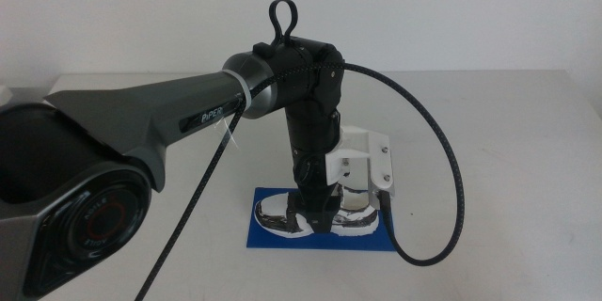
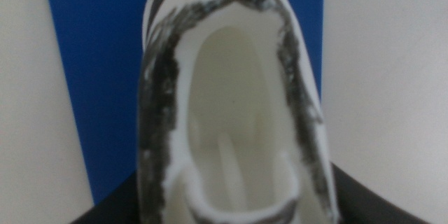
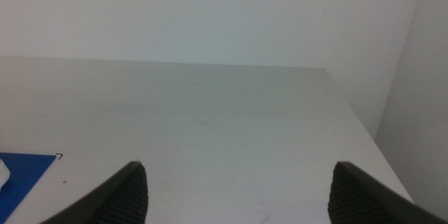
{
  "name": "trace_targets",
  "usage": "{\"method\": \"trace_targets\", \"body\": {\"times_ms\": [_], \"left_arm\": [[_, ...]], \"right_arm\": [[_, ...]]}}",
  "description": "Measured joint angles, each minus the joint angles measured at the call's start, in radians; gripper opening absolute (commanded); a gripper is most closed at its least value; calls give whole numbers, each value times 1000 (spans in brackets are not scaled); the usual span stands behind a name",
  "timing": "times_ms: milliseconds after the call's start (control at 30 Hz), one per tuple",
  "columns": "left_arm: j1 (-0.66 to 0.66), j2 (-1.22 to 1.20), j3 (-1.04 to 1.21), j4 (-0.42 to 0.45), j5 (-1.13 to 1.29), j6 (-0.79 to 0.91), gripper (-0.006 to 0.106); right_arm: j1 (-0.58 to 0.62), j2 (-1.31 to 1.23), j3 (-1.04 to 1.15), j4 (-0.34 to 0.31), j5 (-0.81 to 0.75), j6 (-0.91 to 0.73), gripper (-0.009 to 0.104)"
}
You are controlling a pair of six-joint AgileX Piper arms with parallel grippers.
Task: Use one arm to grab the shoe from the table and place it on the mat.
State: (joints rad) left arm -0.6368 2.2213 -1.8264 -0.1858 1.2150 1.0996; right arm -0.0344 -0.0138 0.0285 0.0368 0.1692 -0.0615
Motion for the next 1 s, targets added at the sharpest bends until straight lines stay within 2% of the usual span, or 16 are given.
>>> {"method": "trace_targets", "body": {"times_ms": [133, 533, 1000], "left_arm": [[0, 0, 0, -1, 0, -4, 94], [0, -10, -2, -3, 0, -35, 94], [0, -164, -2, 29, 5, -77, 94]], "right_arm": [[0, 0, 0, 0, 0, 0, 66], [0, 0, 0, 0, 0, 0, 66], [0, 0, 0, 0, 0, 0, 66]]}}
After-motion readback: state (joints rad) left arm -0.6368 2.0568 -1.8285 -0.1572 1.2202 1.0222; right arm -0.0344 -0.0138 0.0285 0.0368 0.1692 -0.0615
